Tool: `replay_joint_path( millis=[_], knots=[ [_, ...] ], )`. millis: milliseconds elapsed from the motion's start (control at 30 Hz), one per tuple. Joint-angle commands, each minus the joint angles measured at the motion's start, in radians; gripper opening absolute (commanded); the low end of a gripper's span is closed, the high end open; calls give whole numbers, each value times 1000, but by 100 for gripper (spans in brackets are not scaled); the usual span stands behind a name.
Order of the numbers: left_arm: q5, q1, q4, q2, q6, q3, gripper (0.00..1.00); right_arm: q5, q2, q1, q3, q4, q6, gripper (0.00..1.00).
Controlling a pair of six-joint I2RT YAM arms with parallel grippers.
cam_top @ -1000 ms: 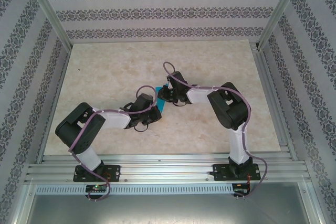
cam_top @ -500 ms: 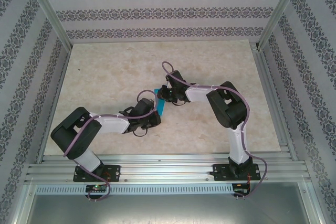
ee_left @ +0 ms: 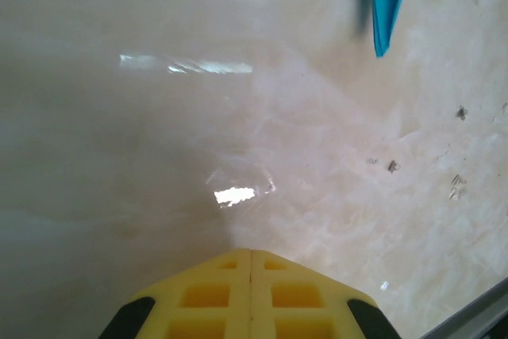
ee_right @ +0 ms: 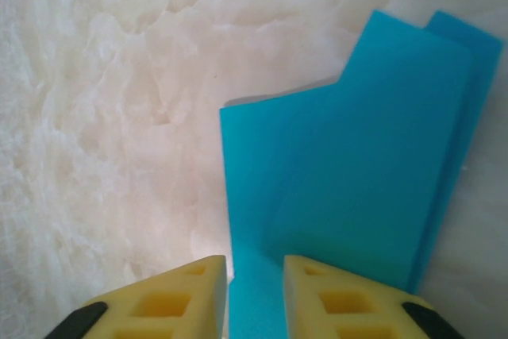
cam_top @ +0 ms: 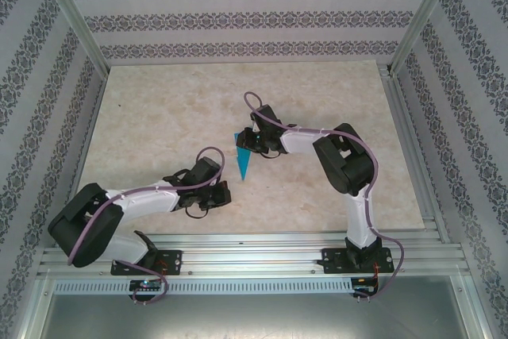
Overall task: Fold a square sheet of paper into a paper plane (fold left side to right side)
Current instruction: Fold the wing for the fifth time at the center of the table.
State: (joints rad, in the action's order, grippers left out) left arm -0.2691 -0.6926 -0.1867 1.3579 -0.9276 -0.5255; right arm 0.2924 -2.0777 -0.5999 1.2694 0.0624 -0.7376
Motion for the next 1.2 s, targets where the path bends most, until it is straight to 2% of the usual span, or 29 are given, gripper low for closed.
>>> replay_joint_path(
  millis=[0,133,267,400,600,733,867,1167],
  knots=[
    [-36,95,-108,-70,77,-37,2,-107,106,1,34,112,86,33],
    [-68,243,-128,-102,144,-65,8,-192,183,-28,20,205,134,41],
    [-93,347,-159,-91,206,-119,11,-234,219,-65,3,290,133,42],
    [-70,400,-193,-74,251,-170,13,-450,188,-161,106,509,174,48],
    [-53,421,-186,-70,254,-174,15,-573,55,-199,272,667,196,49],
    [-54,420,-173,-69,254,-166,16,-599,2,-192,319,712,197,45],
    [-104,421,-137,-38,259,-177,19,-602,18,-173,281,707,189,40],
    [-270,405,2,161,225,-312,24,-503,127,-109,94,580,173,40]
  ],
)
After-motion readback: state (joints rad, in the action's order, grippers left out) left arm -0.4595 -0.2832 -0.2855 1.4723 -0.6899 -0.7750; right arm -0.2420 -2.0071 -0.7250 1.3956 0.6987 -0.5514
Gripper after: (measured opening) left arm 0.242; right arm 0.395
